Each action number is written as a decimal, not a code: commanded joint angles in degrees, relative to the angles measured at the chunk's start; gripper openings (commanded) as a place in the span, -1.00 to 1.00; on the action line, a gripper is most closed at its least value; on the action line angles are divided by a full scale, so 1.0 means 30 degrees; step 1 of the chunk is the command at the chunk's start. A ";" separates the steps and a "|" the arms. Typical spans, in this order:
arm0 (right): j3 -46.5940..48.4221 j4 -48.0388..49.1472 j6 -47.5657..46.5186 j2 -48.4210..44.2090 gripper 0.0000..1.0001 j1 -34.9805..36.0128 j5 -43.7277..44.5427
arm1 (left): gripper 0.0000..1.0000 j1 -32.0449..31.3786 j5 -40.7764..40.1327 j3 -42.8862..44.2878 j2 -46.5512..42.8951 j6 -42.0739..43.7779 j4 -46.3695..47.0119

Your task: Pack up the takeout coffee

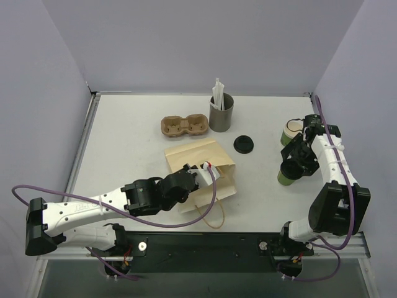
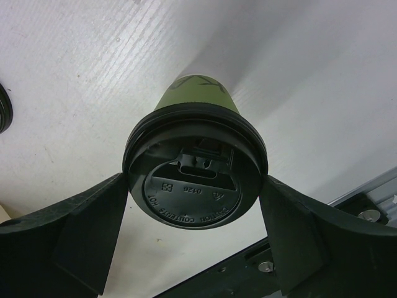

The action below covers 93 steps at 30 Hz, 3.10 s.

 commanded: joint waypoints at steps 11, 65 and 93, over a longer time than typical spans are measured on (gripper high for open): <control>-0.0654 -0.0410 0.0324 -0.0705 0.26 0.0133 -0.0145 | -1.00 0.0329 0.0139 0.1179 0.0424 -0.0414 0.0420; -0.5722 0.7114 1.5056 -1.3805 0.22 1.5449 0.1808 | -1.00 0.0827 -0.3056 0.9503 0.8454 -0.7592 -0.5325; -0.7890 1.3009 1.8662 -0.9056 0.21 2.3952 0.8556 | -1.00 0.1120 0.0083 0.4725 0.3589 -0.6709 0.0859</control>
